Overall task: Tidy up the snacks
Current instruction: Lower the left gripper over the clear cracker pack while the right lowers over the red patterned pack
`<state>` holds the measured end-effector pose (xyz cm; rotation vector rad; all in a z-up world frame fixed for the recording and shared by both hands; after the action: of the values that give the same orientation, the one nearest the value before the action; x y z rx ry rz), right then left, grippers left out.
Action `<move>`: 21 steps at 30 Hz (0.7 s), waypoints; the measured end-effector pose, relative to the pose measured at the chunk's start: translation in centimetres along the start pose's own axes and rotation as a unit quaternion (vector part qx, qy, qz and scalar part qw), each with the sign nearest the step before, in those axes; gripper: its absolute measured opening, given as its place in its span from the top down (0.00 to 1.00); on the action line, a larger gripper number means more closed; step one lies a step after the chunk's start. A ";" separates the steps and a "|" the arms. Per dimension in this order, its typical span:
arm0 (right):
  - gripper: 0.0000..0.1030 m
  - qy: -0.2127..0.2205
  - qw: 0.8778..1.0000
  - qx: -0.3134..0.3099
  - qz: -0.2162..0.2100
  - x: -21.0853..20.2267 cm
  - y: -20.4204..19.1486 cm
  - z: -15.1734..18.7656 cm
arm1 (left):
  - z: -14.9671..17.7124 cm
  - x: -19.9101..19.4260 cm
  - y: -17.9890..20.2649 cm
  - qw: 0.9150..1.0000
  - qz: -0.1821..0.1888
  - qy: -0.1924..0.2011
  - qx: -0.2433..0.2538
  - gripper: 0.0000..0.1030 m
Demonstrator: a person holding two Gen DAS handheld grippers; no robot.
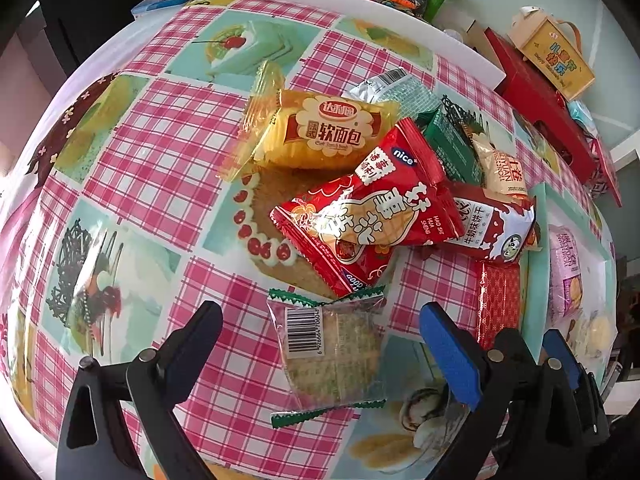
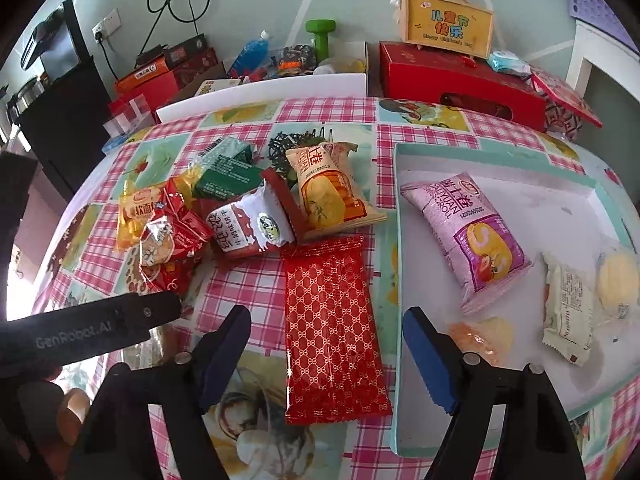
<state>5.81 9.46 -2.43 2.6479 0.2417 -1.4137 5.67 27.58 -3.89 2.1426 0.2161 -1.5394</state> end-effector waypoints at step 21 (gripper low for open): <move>0.41 0.007 0.999 -0.022 -0.027 0.2 -0.8 0.0 | 1.1 1.4 1.8 1.000 0.014 -0.006 0.024 0.44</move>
<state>5.75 10.26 -2.64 2.6354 0.3432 -1.3895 5.94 25.24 -4.90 2.1631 0.1467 -1.5557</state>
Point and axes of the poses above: each gripper's, at about its wrist camera, not at the fingertips, and x roughly the way its jaws point, y to its right, z to its underside, the point moved 1 cm from there along x, roughly the way its jaws point, and after that the axes turned 7 degrees about z, right-handed, at the moved point
